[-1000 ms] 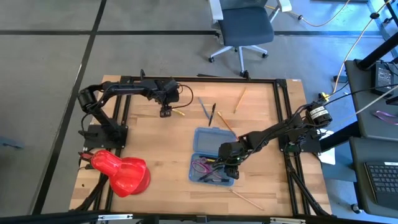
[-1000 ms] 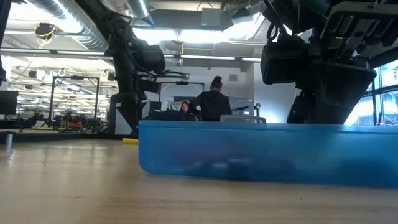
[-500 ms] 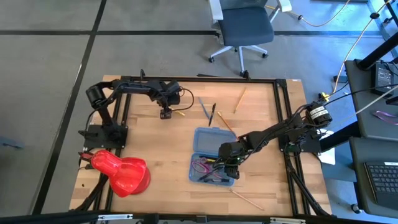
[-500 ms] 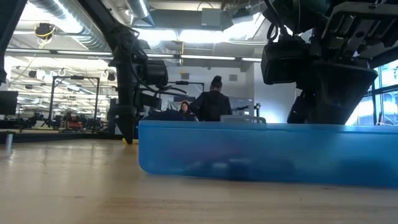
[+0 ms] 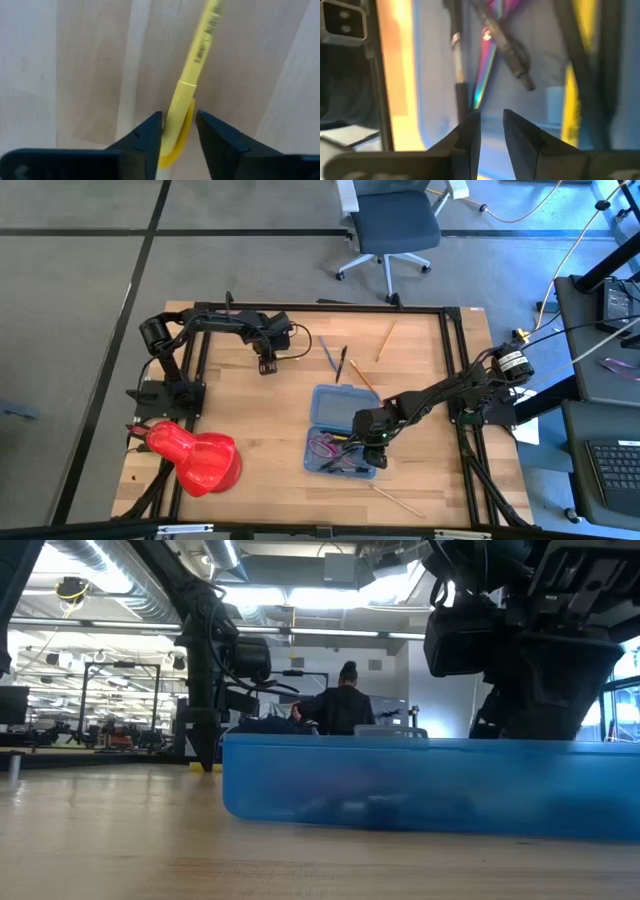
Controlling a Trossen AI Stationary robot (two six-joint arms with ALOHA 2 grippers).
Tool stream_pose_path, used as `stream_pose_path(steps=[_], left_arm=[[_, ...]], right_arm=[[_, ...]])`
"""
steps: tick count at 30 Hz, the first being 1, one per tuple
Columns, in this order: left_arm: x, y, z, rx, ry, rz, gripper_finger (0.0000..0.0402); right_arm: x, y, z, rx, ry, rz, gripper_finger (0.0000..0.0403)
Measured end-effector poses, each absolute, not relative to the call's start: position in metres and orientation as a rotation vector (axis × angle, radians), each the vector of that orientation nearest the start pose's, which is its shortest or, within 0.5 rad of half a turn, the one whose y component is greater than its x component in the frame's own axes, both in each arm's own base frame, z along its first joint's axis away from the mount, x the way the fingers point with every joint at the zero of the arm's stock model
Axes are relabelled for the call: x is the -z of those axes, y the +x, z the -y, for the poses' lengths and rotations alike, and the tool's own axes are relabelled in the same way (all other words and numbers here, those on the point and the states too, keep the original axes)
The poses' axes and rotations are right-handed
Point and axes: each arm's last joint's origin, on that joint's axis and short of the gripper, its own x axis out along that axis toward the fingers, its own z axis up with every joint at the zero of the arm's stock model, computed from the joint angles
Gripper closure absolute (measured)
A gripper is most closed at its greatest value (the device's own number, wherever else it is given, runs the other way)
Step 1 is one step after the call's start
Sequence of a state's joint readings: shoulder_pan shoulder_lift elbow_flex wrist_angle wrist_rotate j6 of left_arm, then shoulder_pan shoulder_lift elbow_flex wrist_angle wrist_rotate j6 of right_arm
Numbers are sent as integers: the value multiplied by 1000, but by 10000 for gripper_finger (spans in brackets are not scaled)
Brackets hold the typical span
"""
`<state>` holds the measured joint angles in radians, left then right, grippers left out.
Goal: Pick & place school supplies into a supply box
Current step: Put the top left yellow pen into the blue supply box
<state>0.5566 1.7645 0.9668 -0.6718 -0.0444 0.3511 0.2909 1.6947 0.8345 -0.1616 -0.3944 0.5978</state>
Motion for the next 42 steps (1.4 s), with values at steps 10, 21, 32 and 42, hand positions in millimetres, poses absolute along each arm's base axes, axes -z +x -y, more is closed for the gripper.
stream_pose_path(steps=[10, 21, 32, 42], left_arm=[[-134, 252, -150, -250, -111, -1497, 364], [-166, 264, -128, -141, -216, -1322, 354], [-195, 305, -74, -30, -169, -1189, 354], [-217, 333, -16, 20, -223, -1036, 355]], right_arm=[[-151, 290, -98, -272, 586, -1146, 315], [-185, 264, -82, -17, 473, -1100, 315], [-187, 247, -44, 328, 387, -1177, 315], [-186, 249, 7, 384, 324, -1188, 315]])
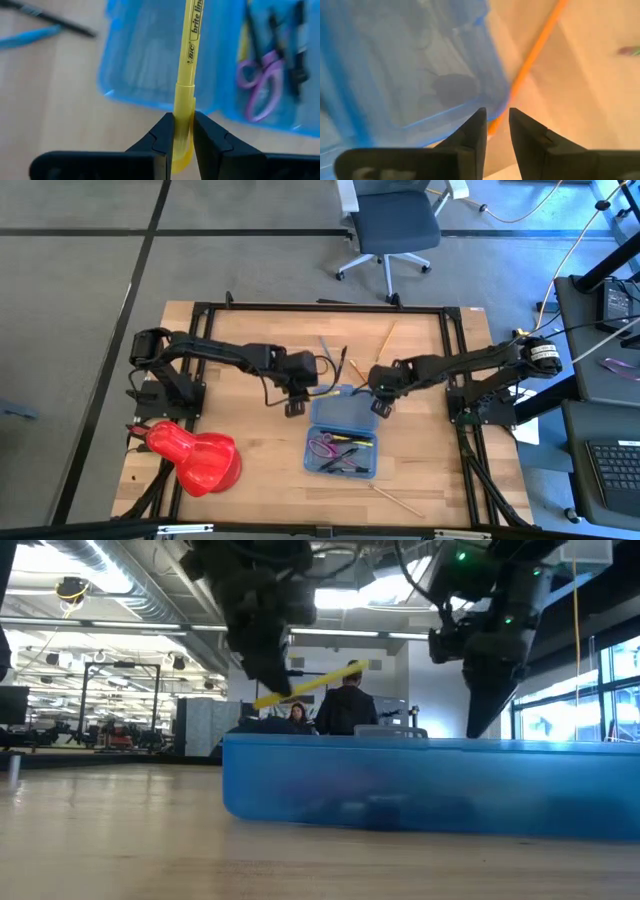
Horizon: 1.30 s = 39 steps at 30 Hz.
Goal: Pick & place school supplies into a supply box
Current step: Put the top left yellow pen into the blue supply box
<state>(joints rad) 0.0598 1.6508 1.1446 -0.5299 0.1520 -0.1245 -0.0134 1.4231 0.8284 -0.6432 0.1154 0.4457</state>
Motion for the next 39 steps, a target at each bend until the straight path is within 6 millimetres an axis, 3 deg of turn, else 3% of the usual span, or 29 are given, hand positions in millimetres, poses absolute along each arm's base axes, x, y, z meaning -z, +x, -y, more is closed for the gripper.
stream_pose_path(steps=[8, 17, 27, 39], left_arm=[[-220, 346, 30, 93, -275, -935, 355], [-212, 355, 58, 152, -345, -896, 359], [-189, 384, 67, 192, -343, -889, 360], [-140, 406, 92, 216, -382, -1111, 355]], right_arm=[[-186, 248, 43, 384, 265, -1178, 315], [-190, 251, 69, 357, 226, -1098, 315], [-191, 251, 75, 329, 262, -1073, 315], [-191, 252, 75, 329, 261, -1065, 315]])
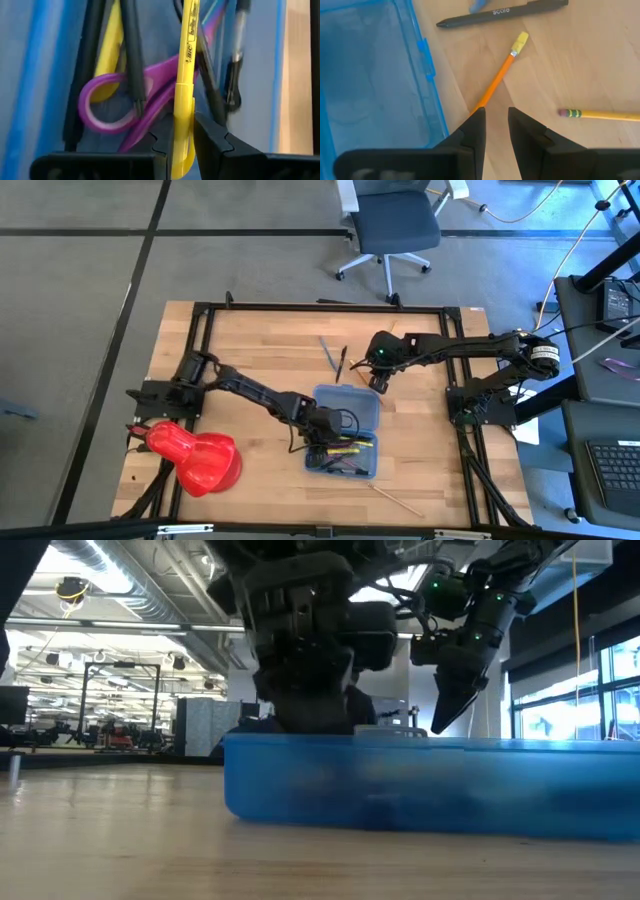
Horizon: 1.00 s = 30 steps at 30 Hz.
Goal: Pick & place school supplies into a supply box
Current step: Put the top left yellow pen into the blue supply box, then put the top yellow pencil into the blue supply box
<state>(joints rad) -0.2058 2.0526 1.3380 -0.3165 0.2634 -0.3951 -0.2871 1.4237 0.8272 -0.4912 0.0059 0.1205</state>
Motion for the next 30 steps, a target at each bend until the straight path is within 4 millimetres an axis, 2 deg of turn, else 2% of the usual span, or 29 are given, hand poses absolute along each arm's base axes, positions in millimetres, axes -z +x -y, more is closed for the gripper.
stream_pose_path(steps=[8, 18, 23, 30], left_arm=[[-135, 406, 92, 206, -406, -1129, 346], [-150, 410, 91, 166, -386, -1080, 335], [-153, 411, 91, 184, -359, -1066, 309], [-154, 407, 89, 177, -360, -1102, 246]], right_arm=[[-192, 254, 75, 332, 264, -1041, 315], [-192, 254, 75, 322, 267, -1040, 315], [-192, 254, 75, 321, 266, -1041, 315], [-192, 254, 75, 320, 265, -1035, 315]])
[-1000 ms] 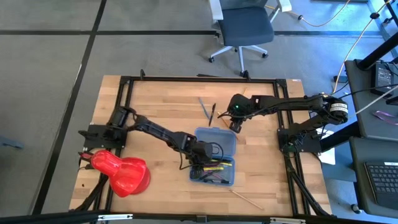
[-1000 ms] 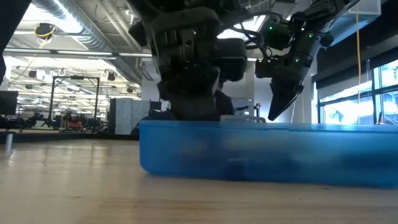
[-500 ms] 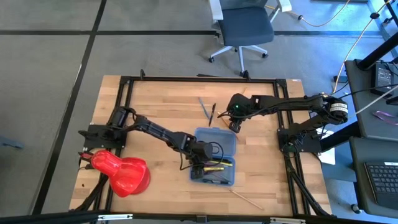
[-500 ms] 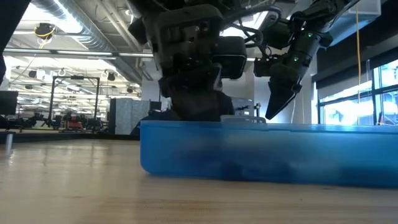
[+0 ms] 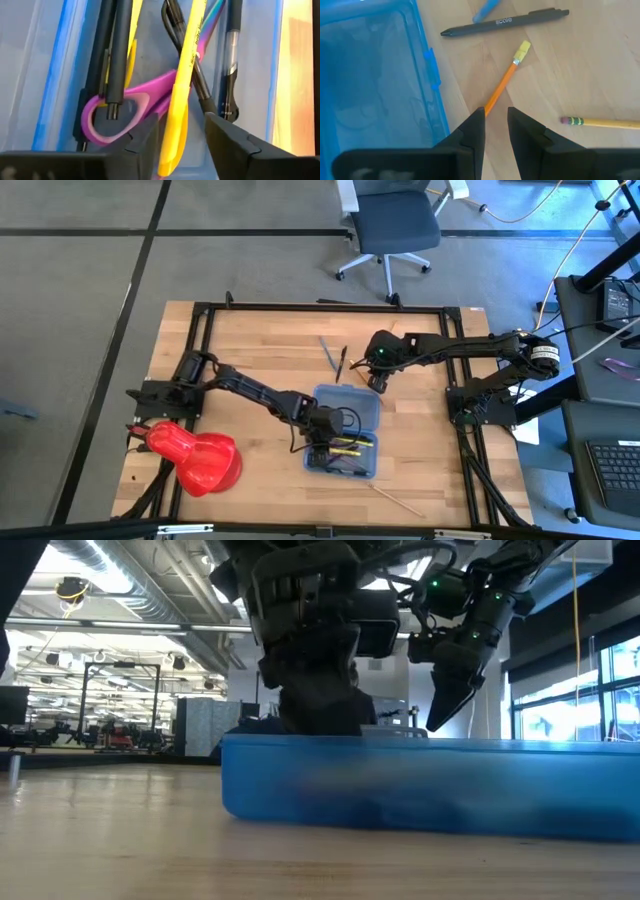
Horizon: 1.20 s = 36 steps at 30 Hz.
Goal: Pick & place school supplies into a supply box
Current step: Put the top yellow pencil into the blue supply box
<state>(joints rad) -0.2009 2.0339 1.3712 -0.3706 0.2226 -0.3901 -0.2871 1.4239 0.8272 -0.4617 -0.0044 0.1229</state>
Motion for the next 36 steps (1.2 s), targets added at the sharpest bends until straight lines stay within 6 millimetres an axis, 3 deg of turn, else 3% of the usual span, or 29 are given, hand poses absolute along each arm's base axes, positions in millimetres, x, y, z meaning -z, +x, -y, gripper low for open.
stream_pose_path(steps=[7, 12, 18, 24, 29, 36], left_arm=[[-203, 393, 77, 40, -190, -929, 226], [-215, 368, 64, -102, -87, -805, 230], [-195, 337, 30, -64, -148, -641, 228], [-179, 302, -8, -147, -113, -539, 232], [-171, 286, -25, -188, -97, -454, 231], [-166, 281, -37, -237, -119, -455, 229]], right_arm=[[-199, 265, 78, 328, 267, -900, 315], [-203, 269, 79, 326, 256, -846, 315], [-204, 270, 80, 298, 188, -833, 315], [-204, 270, 80, 305, 207, -829, 310], [-204, 271, 80, 308, 214, -823, 255], [-205, 272, 80, 303, 185, -815, 187]])
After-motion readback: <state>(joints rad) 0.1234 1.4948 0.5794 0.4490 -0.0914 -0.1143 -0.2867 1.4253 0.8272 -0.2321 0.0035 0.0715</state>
